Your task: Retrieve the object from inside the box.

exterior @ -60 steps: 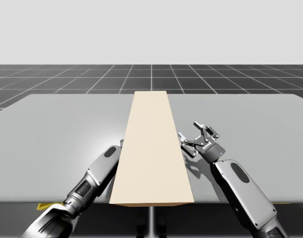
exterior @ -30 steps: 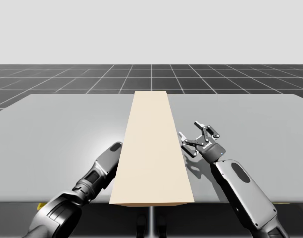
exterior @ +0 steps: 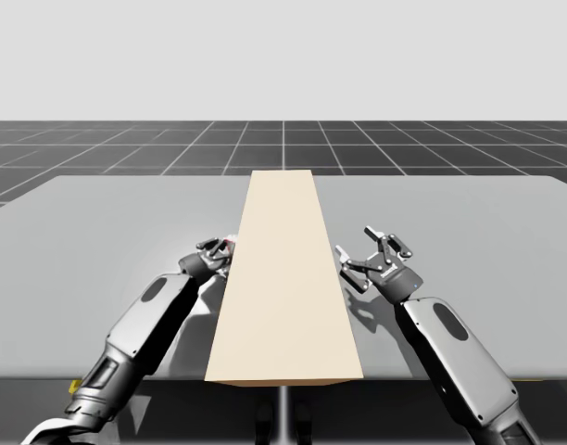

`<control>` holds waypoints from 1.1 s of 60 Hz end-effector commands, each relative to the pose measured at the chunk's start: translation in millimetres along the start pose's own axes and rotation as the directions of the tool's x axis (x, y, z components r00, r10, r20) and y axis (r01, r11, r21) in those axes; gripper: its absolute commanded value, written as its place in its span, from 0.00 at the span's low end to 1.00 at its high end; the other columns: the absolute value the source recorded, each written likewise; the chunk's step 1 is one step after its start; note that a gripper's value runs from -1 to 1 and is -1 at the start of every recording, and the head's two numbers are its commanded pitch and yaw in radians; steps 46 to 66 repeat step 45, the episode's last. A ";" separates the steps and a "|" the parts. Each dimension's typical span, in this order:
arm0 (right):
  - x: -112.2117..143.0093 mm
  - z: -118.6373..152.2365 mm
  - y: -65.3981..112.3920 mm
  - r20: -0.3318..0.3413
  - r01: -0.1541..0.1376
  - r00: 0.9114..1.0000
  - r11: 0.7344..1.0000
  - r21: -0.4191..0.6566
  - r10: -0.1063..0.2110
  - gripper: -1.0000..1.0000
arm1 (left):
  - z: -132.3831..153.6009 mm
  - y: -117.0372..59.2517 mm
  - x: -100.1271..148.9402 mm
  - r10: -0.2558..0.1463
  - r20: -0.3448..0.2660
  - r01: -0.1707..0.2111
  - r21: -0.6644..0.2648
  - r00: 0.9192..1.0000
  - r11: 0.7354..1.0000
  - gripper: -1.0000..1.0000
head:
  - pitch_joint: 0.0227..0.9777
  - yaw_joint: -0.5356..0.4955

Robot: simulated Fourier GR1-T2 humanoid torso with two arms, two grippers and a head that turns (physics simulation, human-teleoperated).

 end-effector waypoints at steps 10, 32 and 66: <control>1.5 0.6 -6.1 0.009 0.009 1.000 1.000 -0.024 -0.009 0.00 | 41.6 30.8 58.0 -0.060 0.098 0.062 -0.020 0.993 0.998 1.00 | 0.02 0.51; 4.5 2.1 -10.0 0.023 0.010 1.000 0.999 -0.041 -0.009 0.00 | 58.0 32.3 144.7 -0.173 0.182 0.168 0.042 0.968 0.985 1.00 | 0.01 0.51; 1.2 -1.3 -13.4 0.014 -0.006 1.000 0.996 -0.085 0.007 0.00 | 71.8 18.3 229.3 -0.302 0.241 0.290 0.086 0.922 0.953 1.00 | 0.02 0.50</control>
